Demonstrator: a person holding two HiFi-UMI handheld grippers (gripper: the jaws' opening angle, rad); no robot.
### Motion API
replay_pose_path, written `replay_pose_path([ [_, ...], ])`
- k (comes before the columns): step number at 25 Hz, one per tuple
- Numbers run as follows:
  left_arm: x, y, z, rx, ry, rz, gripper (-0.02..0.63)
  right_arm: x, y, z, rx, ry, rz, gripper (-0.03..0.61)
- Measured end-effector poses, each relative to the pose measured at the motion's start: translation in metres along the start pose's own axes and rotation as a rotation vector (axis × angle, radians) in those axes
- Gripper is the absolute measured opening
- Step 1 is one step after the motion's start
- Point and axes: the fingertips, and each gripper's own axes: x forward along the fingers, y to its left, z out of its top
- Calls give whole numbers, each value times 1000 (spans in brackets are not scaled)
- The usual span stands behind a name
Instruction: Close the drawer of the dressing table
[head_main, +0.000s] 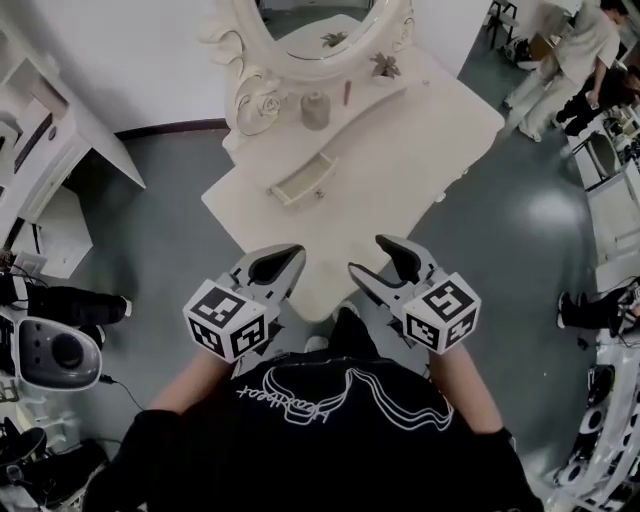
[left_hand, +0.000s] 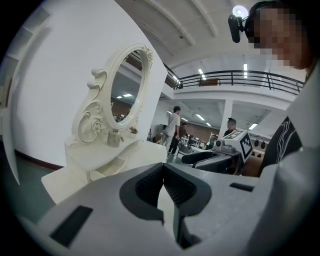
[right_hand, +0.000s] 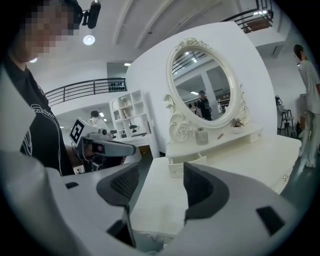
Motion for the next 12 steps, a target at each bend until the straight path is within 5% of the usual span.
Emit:
replay_pose_path([
  [12, 16, 76, 0, -83, -13, 190, 3, 88, -56, -14, -79, 166, 102, 263],
])
